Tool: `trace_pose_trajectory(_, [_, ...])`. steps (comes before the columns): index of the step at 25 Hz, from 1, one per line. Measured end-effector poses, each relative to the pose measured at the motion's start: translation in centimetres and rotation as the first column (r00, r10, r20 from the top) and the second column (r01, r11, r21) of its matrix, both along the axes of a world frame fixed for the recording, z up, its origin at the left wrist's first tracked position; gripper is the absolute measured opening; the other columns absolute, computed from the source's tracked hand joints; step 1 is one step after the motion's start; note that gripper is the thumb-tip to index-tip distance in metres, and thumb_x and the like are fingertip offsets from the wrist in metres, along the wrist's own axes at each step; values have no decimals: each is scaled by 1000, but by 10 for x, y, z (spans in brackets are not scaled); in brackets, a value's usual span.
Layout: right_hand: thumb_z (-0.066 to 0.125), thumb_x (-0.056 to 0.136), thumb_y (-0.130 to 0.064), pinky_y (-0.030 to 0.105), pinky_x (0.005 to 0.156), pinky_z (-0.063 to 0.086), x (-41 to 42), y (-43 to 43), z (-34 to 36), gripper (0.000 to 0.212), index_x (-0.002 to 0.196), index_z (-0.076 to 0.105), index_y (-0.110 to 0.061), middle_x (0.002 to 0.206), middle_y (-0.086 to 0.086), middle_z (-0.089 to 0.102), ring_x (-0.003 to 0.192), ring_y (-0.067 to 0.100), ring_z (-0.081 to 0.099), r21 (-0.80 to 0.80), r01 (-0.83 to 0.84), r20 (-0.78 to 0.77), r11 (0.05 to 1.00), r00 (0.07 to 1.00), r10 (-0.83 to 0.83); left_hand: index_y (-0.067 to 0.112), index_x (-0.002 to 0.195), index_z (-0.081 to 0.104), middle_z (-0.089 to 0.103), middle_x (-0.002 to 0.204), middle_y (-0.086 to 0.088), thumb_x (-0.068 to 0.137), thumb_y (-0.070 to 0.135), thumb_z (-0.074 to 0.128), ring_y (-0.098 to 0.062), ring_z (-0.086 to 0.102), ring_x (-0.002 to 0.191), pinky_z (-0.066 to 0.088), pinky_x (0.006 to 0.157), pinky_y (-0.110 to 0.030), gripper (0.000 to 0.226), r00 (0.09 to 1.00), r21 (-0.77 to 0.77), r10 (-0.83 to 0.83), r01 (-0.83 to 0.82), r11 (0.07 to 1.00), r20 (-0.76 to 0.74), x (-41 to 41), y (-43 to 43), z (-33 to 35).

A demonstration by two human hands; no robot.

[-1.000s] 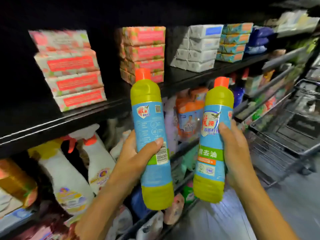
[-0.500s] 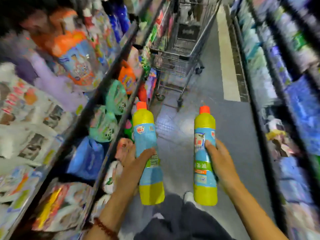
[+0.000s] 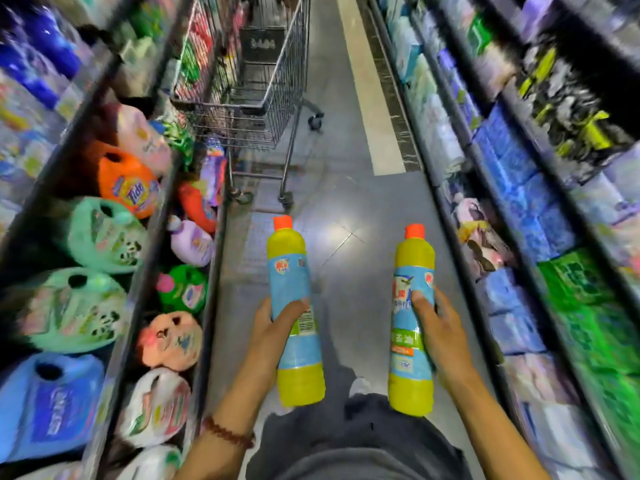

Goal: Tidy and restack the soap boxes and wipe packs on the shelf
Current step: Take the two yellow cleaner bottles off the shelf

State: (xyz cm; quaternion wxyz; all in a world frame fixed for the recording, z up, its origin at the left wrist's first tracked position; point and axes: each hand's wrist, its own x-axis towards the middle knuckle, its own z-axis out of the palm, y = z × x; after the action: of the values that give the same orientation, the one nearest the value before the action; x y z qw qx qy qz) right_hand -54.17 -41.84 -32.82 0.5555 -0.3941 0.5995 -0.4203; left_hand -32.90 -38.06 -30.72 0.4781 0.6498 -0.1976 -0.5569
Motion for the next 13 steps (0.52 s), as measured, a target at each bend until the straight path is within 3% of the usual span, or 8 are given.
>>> trace_pose_trajectory(2, [52, 94, -17, 18, 52, 50, -18, -32, -3, 9, 95, 61, -17, 76, -1, 69, 60, 7, 64, 13, 2, 6, 1000, 1000, -2, 3, 92, 58, 58, 70, -18, 84, 9, 64, -24, 59, 50, 49, 46, -26, 12, 1000, 10, 12, -11, 1000, -22, -20, -33, -3])
trace_pose_trajectory(4, [52, 94, -17, 21, 56, 51, -28, -63, -8, 11, 100, 59, -12, 84, 6, 67, 65, 9, 64, 14, -19, 7, 1000, 1000, 19, 2, 95, 58, 60, 68, -18, 87, 9, 61, -21, 60, 48, 49, 44, -26, 11, 1000, 39, 16, -15, 999, -24, -31, -63, -7])
trace_pose_trajectory(13, [53, 92, -24, 24, 59, 53, -13, -277, -28, 21, 110, 57, -13, 95, 9, 68, 74, 15, 68, 60, -52, 40, 997, 998, 50, 6, 102, 59, 63, 82, -21, 86, 17, 64, -28, 62, 66, 52, 58, -33, 19, 997, 7, 68, -68, 998, 20, -19, -274, -27])
